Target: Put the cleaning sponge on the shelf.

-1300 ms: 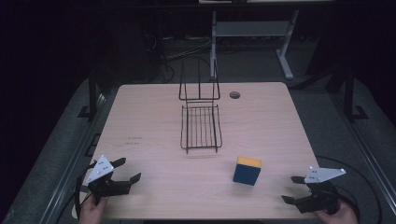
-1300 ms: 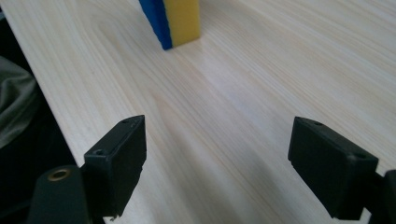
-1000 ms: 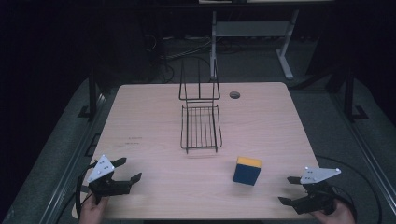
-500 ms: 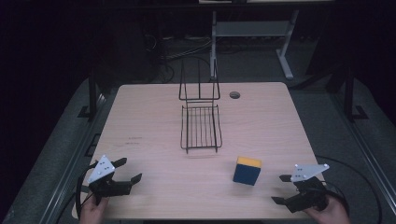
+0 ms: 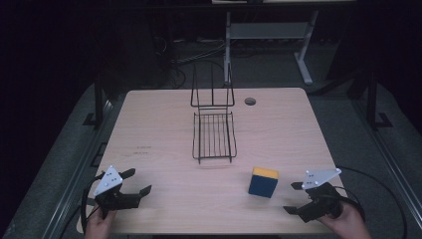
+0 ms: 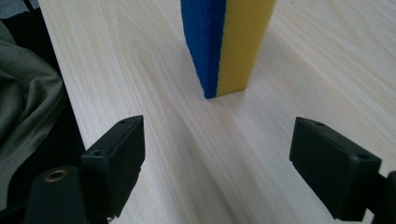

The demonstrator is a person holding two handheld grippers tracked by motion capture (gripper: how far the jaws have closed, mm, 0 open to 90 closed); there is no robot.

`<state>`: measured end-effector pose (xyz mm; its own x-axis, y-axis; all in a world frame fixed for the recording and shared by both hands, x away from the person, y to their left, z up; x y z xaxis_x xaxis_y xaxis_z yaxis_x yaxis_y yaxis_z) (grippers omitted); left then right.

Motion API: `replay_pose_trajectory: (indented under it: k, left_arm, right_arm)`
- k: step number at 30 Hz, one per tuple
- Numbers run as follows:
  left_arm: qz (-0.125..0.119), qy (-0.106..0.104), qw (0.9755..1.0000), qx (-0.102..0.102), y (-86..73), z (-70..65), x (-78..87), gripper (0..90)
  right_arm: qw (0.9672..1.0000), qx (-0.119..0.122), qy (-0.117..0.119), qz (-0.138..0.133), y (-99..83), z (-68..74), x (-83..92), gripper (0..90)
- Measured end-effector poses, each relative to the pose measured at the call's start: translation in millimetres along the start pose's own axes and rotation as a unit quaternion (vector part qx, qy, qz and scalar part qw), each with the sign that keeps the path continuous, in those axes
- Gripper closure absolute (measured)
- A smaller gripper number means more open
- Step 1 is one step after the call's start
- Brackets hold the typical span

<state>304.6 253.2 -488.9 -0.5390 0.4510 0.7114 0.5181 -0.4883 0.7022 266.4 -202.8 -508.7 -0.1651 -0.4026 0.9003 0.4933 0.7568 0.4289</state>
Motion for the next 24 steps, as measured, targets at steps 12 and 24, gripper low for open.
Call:
replay_pose_trajectory:
  k: [12,24]
  left_arm:
    - [-0.001,-0.002,1.0,-0.001,0.8,-1.6,-0.7,16.2]
    - [-0.004,-0.002,1.0,0.002,1.5,-0.7,1.0,16.2]
  right_arm:
    - [0.9999,0.015,0.005,0.001,16.6,1.0,-1.8,17.7]
    - [0.9995,0.031,0.009,0.003,38.2,1.5,-1.8,18.0]
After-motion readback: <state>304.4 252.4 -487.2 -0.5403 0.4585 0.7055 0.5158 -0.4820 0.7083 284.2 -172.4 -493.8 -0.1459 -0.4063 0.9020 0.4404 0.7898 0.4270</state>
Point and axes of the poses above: each handheld gripper's, and its own axes: x roughly backward along the jaws, y roughly out of its top, z roughly to its left, the point moved 10 cm from there along -x, roughly forward along the jaws, and after that the axes turned 15 degrees about z, right-handed, at the moved point
